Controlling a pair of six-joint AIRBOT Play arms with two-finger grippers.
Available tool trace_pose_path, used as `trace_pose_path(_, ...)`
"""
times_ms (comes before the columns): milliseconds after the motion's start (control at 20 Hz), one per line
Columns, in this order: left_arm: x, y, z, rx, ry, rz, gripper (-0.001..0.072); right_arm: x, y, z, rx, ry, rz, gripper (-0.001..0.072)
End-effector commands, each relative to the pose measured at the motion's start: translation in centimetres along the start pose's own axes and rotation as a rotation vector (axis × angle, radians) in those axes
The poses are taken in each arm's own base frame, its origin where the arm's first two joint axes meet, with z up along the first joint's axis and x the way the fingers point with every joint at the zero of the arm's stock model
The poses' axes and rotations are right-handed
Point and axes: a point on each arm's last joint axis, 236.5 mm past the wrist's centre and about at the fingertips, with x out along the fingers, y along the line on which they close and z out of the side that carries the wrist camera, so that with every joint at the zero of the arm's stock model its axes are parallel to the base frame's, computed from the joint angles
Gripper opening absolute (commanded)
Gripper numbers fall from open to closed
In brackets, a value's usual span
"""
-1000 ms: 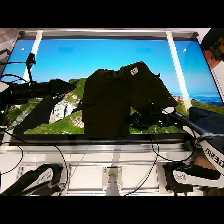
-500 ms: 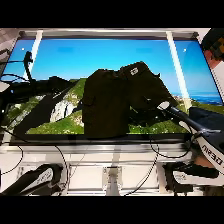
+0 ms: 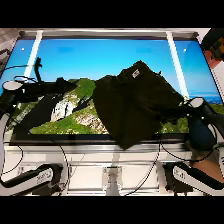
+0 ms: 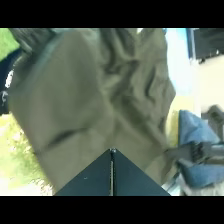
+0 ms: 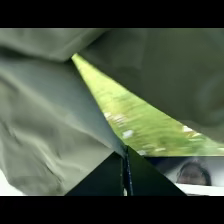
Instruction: Fold the clothes and pants, and hang the long-sleeved shirts on hangers.
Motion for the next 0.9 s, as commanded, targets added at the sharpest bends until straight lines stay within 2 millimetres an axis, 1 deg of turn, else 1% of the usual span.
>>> trace_pose_path(0, 3.8, 1.7, -2.2, -0.004, 0.091, 0.002, 0.0018, -2.6, -3.3, 3.1, 0.018, -0.11, -0.08, 0.0005)
trace_pose_path(100, 6.2, 2.7, -3.1, -0.019, 0.113, 0.023, 0.0029, -3.9, -3.1, 4.7, -0.003, -0.159, -0.093, 0.0009)
trace_pose_path(150, 7.3, 3.0, -3.3, -0.032, 0.11, 0.029, 0.0036, -4.4, -2.5, 5.3, -0.007, -0.177, -0.08, 0.0072)
trace_pose_path(200, 8.4, 3.2, -3.3, -0.051, 0.098, 0.029, 0.0193, -4.8, -2.0, 5.7, -0.011, -0.191, -0.07, 0.03)
trace_pose_path(250, 9.5, 3.2, -3.3, -0.076, 0.085, 0.026, 0.0453, -5.3, -1.8, 6.2, -0.019, -0.207, -0.069, 0.0545)
trace_pose_path(300, 10.3, 3.1, -3.3, -0.102, 0.072, 0.018, 0.0509, -5.8, -1.4, 6.7, -0.025, -0.222, -0.066, 0.0566)
trace_pose_path(350, 11.2, 3.3, -3.3, -0.126, 0.062, 0.017, 0.0509, -6.3, -1.0, 7.1, -0.03, -0.235, -0.058, 0.0551)
trace_pose_path(400, 12.0, 3.5, -3.5, -0.145, 0.055, 0.02, 0.0509, -6.7, -0.2, 7.4, -0.017, -0.242, -0.034, 0.0552)
trace_pose_path(450, 12.8, 3.8, -3.5, -0.167, 0.04, 0.029, 0.0509, -7.2, 0.8, 7.5, -0.003, -0.243, 0.001, 0.0552)
trace_pose_path(550, 14.1, 4.9, -2.6, -0.219, -0.022, 0.057, 0.0509, -8.3, 3.6, 7.4, 0.008, -0.232, 0.097, 0.0553)
trace_pose_path(650, 14.8, 6.5, -1.4, -0.282, -0.098, 0.093, 0.0509, -9.4, 5.9, 7.2, 0.008, -0.22, 0.174, 0.0552)
trace_pose_path(750, 15.2, 8.0, -1.1, -0.277, -0.118, 0.133, 0.0509, -10.3, 7.4, 7.1, -0.002, -0.213, 0.218, 0.0553)
trace_pose_path(850, 15.6, 8.4, -0.5, -0.281, -0.124, 0.135, 0.0503, -11.1, 8.5, 7.0, -0.013, -0.207, 0.25, 0.0552)
